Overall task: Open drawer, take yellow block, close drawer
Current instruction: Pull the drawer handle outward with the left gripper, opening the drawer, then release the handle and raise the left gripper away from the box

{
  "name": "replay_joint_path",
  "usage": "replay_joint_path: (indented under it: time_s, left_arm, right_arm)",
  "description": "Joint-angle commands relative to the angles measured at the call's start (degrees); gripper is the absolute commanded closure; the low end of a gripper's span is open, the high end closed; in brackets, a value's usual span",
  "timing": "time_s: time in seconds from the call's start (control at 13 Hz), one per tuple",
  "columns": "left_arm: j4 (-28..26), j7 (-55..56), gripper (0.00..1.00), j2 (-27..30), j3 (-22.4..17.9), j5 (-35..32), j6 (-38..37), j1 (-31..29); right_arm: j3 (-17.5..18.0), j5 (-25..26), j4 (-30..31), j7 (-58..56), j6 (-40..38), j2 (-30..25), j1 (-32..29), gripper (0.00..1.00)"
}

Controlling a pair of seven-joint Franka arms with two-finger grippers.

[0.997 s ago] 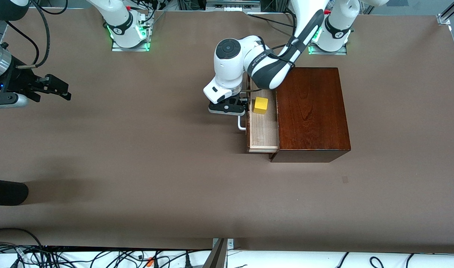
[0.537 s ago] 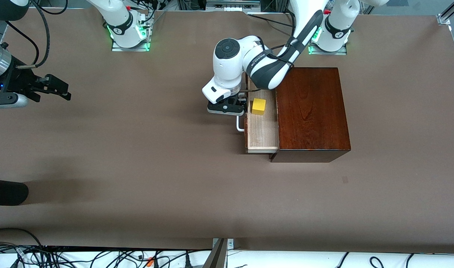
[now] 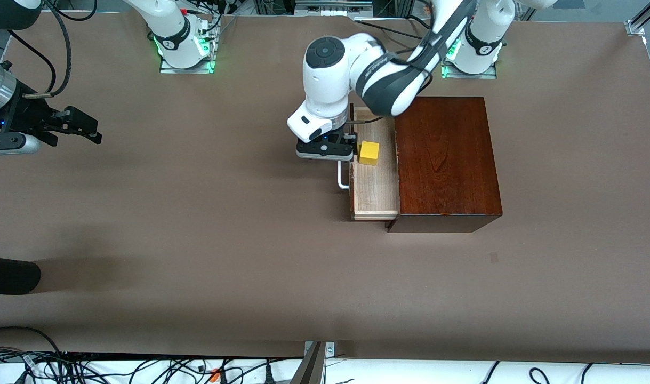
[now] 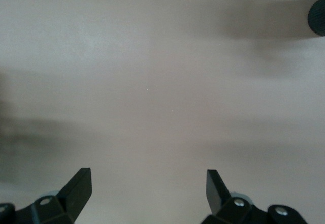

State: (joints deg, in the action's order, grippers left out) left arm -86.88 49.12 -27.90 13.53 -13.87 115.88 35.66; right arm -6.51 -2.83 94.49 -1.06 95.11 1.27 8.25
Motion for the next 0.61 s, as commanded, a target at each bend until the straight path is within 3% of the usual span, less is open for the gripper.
replay_joint_path:
  time_s: [0.0, 0.31, 0.54]
  left_arm:
    - [0.31, -9.79, 0.00, 5.38, 0.10, 1.56, -9.32, -3.91]
    - [-3.46, -24.83, 0.00, 15.65, 0.10, 7.25, -14.71, -14.37]
    - [-6.01, -29.24, 0.00, 23.30, -1.65, 7.98, -19.28, -20.00]
  right_arm:
    - [0.45, 0.02, -0.98, 0.44, -0.71, 0.32, -0.52, 0.00]
    - [0.97, -0.50, -0.89, -0.08, -0.02, 0.93, 0.10, 0.00]
    - [1.85, -1.12, -2.12, -1.49, -0.63, 2.25, 2.82, 0.00]
